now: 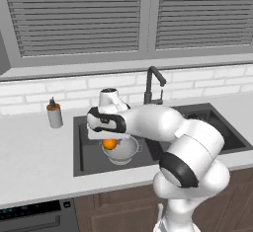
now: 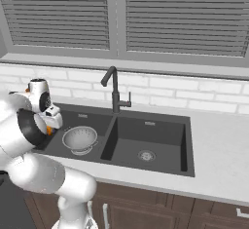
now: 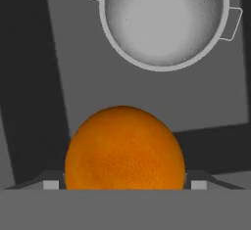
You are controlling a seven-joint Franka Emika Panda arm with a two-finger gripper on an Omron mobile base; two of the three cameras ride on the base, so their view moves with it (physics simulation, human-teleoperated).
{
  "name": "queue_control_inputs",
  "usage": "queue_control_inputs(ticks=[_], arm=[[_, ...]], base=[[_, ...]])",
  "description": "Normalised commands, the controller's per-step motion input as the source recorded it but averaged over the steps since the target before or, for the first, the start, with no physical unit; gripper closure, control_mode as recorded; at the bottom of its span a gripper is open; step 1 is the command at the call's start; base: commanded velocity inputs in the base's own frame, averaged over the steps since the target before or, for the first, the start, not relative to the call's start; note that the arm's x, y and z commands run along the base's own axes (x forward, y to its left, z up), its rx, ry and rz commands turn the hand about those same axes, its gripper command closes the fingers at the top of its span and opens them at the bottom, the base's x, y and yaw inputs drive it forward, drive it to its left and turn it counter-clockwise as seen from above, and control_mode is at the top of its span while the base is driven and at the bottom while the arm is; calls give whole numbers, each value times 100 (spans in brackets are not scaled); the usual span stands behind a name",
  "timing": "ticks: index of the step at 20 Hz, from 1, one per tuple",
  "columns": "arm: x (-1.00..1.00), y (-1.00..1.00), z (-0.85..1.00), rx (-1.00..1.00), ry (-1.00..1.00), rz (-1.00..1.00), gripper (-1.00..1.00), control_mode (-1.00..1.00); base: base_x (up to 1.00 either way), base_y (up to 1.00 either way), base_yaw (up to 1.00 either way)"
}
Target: Put the colander in the sink, put the orange in the colander, and turn on the sink faucet and pour water over the colander.
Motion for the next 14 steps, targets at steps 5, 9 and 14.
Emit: queue_control_inputs(ticks=[5,9,14], arm=[[51,-31,10,-5,34,-11,100,-100],[29,-15,0,-4,21,-3,100,-100],[15,-9,-21,-2,0,0,100,-100]], base=[[0,0,0],[0,0,0],[0,0,0]])
